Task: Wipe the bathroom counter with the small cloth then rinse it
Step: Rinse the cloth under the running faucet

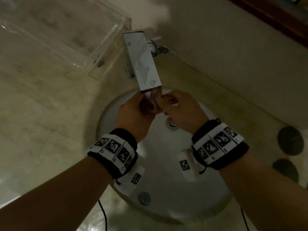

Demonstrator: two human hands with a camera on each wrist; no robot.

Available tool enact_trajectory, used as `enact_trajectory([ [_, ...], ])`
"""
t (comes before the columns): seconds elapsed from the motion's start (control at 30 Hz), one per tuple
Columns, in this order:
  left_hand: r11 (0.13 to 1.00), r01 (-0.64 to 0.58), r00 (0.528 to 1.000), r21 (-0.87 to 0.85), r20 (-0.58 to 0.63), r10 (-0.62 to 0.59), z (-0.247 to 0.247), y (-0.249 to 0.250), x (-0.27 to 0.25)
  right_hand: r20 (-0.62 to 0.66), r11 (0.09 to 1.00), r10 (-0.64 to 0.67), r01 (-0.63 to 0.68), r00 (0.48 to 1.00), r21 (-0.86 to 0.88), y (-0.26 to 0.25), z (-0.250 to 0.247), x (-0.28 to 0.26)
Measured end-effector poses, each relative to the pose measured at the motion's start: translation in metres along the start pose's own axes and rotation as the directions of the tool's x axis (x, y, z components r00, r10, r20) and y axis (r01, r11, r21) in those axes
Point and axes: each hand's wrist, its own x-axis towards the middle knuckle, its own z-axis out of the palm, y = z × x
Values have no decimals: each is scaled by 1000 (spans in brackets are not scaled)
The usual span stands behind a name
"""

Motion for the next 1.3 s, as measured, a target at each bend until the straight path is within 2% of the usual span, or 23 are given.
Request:
enact_trajectory([
  [0.07,999,-31,999,23,18,31,-1,-3,1,82,978,106,-119,991,170,5,7,1],
  [0.1,998,-40,998,40,42,39,-2,-3,0,103,954,111,-135,988,266,8,9,3],
  [0.17,996,-67,994,58,85,62,-5,-5,-3,48,935,74,-86,996,345,13,10,8],
  [0.2,997,-72,992,14,101,70,-6,-6,-4,13,937,67,-67,998,343,15,10,10],
  [0.27,987,-15,993,-161,116,34,-9,-3,-5,-20,935,68,-57,997,350,15,9,12],
  [0.37,903,165,983,-397,138,-119,-11,-1,5,1,902,83,-75,997,424,13,7,11],
  [0.43,890,244,968,-386,154,-199,-11,-2,10,10,889,83,-79,996,452,13,7,11],
  [0.53,933,227,971,-281,138,-195,-10,-4,11,40,861,87,-96,995,500,14,8,14],
  [0.67,921,186,977,-342,163,-137,-16,-3,12,74,898,35,-64,997,436,12,5,14],
  [0.83,940,168,985,-298,78,-151,-17,-12,13,57,917,8,-30,998,398,14,9,14],
  [0.9,957,153,987,-247,79,-137,-18,-10,13,56,937,-26,5,998,350,10,9,13],
  [1.1,961,62,996,-268,75,-44,-22,-4,13,23,962,-173,164,985,217,3,10,12],
  [1.23,951,36,999,-307,38,-26,-25,1,12,37,947,-187,170,982,271,-2,8,13],
  [1.3,940,75,996,-333,68,-55,-26,4,12,34,939,-169,151,985,308,-2,8,16],
])
